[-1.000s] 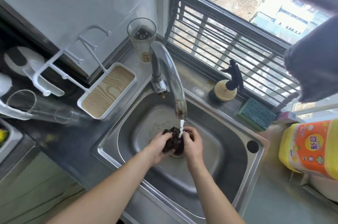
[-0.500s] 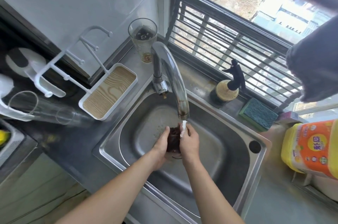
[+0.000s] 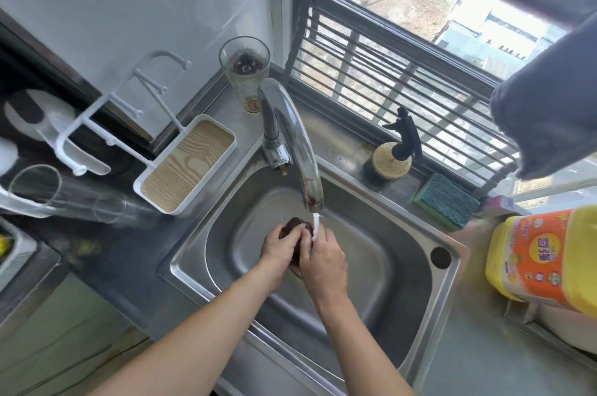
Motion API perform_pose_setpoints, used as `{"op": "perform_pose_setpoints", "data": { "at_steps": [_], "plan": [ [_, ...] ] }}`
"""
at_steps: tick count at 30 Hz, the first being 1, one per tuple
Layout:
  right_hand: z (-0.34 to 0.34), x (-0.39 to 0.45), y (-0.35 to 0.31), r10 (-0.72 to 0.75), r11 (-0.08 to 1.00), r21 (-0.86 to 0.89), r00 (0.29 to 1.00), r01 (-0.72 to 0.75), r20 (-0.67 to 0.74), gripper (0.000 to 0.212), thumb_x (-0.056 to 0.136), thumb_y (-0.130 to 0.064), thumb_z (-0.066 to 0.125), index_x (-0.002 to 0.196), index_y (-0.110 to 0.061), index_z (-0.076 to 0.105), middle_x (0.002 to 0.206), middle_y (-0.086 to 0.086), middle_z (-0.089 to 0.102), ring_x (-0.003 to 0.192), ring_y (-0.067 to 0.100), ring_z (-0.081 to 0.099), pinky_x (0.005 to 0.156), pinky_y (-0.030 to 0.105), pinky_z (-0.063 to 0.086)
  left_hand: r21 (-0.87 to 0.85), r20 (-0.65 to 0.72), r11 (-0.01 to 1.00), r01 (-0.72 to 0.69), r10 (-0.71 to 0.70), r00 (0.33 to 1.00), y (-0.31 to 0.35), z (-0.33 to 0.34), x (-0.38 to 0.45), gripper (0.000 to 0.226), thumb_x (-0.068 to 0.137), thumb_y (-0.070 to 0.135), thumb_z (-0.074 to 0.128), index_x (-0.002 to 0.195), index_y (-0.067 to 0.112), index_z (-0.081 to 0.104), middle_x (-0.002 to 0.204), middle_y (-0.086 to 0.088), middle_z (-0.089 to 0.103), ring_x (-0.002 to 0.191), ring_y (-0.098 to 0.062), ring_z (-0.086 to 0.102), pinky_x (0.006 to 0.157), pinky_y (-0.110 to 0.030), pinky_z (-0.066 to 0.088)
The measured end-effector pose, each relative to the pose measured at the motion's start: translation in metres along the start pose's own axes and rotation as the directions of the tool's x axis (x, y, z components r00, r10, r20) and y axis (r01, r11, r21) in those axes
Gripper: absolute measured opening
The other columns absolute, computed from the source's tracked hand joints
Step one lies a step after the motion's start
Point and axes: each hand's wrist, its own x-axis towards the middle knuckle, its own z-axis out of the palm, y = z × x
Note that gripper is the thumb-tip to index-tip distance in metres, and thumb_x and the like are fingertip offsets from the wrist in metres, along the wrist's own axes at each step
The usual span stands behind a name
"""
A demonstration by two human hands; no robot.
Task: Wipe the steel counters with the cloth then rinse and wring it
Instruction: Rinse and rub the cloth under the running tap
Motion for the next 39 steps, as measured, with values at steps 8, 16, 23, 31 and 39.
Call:
{"op": "perform_pose_setpoints", "data": {
  "at_steps": [8, 16, 23, 31, 39],
  "plan": [
    [-0.007, -0.008, 0.018, -0.121, 0.943, 0.296, 0.986, 0.15, -0.114, 0.018, 0.099, -0.038, 0.049, 0.085, -0.027, 0.054, 0.077, -0.014, 0.054, 0.071, 0.01, 0.053, 0.066, 0.031, 0.044, -0.013, 0.182, 0.967, 0.254, -0.248, 0.952, -0.006, -0.002, -0.01, 0.055, 0.089, 0.068, 0.05, 0.089, 0.02, 0.078, 0.094, -0.011, 0.077, 0.077, -0.023, 0.071, 0.063, -0.031, 0.054],
    [0.009, 0.001, 0.019, 0.227, 0.865, 0.453, 0.973, -0.218, 0.036, 0.023, 0.097, -0.028, 0.045, 0.106, -0.023, 0.066, 0.1, 0.0, 0.061, 0.096, 0.014, 0.055, 0.086, 0.023, 0.036, 0.159, 0.047, 0.983, -0.088, 0.082, 0.996, -0.014, 0.015, -0.001, 0.026, 0.084, 0.037, 0.063, 0.103, 0.021, 0.071, 0.101, -0.009, 0.076, 0.1, -0.03, 0.071, 0.09, -0.048, 0.057],
    [0.012, 0.007, 0.004, 0.326, 0.832, 0.475, 0.945, -0.285, -0.004, 0.044, 0.097, -0.052, 0.059, 0.067, -0.022, 0.047, 0.062, -0.002, 0.058, 0.066, 0.02, 0.057, 0.063, 0.033, 0.042, 0.19, -0.038, 0.978, -0.084, 0.093, 0.995, -0.016, 0.019, 0.015, 0.037, 0.082, 0.065, 0.055, 0.088, 0.033, 0.074, 0.092, -0.004, 0.077, 0.095, -0.029, 0.072, 0.093, -0.046, 0.055],
    [0.01, 0.011, 0.002, 0.374, 0.842, 0.407, 0.927, -0.354, 0.032, 0.039, 0.101, -0.038, 0.057, 0.078, -0.011, 0.072, 0.081, 0.017, 0.073, 0.076, 0.03, 0.061, 0.065, 0.028, 0.032, 0.246, -0.073, 0.968, -0.046, 0.066, 0.995, -0.01, 0.013, 0.01, 0.045, 0.07, 0.066, 0.05, 0.081, 0.03, 0.075, 0.083, -0.006, 0.077, 0.088, -0.03, 0.072, 0.085, -0.049, 0.058],
    [0.004, 0.02, 0.009, 0.441, 0.803, 0.322, 0.863, -0.502, 0.245, 0.045, 0.102, -0.043, 0.046, 0.092, -0.009, 0.074, 0.099, 0.019, 0.074, 0.101, 0.037, 0.064, 0.087, 0.039, 0.048, 0.407, 0.074, 0.903, -0.139, 0.119, 0.99, -0.008, 0.004, 0.0, 0.043, 0.094, 0.046, 0.043, 0.095, 0.011, 0.068, 0.093, -0.012, 0.074, 0.095, -0.031, 0.069, 0.086, -0.043, 0.055]
  ]
}}
